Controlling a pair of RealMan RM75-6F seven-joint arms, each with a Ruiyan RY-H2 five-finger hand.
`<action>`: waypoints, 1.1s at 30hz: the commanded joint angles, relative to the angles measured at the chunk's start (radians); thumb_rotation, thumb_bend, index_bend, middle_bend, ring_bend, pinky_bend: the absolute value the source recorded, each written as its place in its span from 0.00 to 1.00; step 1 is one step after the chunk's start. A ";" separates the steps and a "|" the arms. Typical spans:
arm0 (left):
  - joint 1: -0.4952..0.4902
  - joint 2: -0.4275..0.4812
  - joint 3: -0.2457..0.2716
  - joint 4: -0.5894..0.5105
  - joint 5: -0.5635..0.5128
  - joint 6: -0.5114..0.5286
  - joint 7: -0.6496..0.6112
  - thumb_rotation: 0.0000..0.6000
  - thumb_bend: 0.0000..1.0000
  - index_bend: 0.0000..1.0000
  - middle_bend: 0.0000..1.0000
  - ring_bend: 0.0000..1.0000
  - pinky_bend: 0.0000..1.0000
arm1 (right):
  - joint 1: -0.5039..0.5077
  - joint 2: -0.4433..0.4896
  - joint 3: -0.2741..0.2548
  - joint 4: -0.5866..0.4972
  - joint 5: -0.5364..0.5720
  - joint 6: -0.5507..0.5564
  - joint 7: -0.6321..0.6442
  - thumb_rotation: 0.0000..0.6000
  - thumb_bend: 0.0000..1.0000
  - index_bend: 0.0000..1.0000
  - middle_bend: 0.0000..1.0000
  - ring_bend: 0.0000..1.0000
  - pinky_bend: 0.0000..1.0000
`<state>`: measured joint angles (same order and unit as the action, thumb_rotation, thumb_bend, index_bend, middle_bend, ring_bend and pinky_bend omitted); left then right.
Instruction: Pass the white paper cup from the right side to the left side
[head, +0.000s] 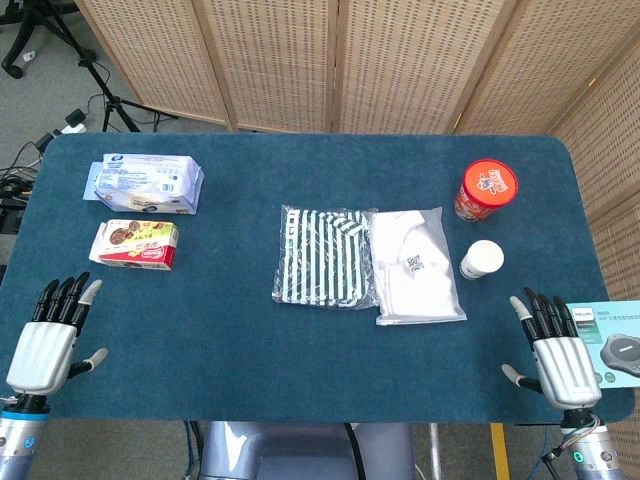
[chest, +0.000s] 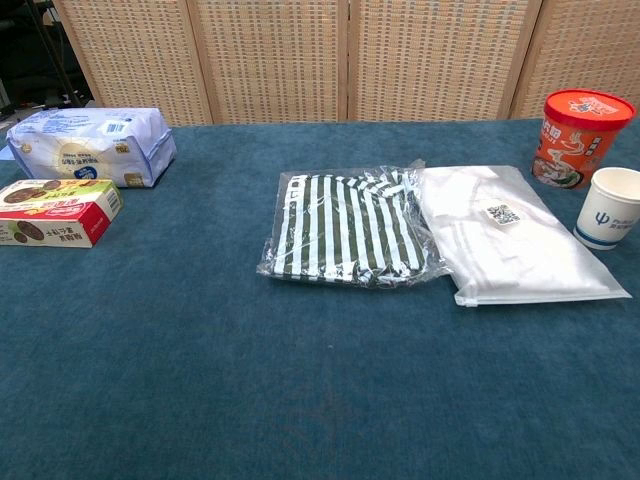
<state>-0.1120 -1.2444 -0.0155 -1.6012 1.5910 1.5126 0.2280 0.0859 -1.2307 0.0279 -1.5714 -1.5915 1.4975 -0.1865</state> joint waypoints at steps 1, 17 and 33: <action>-0.002 0.000 -0.002 0.001 -0.005 -0.004 -0.002 1.00 0.00 0.00 0.00 0.00 0.00 | 0.002 -0.002 0.000 0.002 0.002 -0.005 -0.003 1.00 0.04 0.00 0.00 0.00 0.00; -0.002 0.011 -0.002 -0.005 -0.007 -0.003 -0.015 1.00 0.00 0.00 0.00 0.00 0.00 | 0.009 -0.007 0.004 0.009 0.005 -0.010 -0.002 1.00 0.05 0.00 0.00 0.00 0.00; -0.001 0.021 0.004 -0.014 0.015 0.007 -0.034 1.00 0.00 0.00 0.00 0.00 0.00 | 0.075 0.012 0.058 -0.044 0.046 -0.085 -0.085 1.00 0.05 0.00 0.00 0.00 0.00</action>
<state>-0.1133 -1.2239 -0.0115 -1.6142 1.6054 1.5194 0.1942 0.1389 -1.2315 0.0692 -1.5912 -1.5622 1.4401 -0.2420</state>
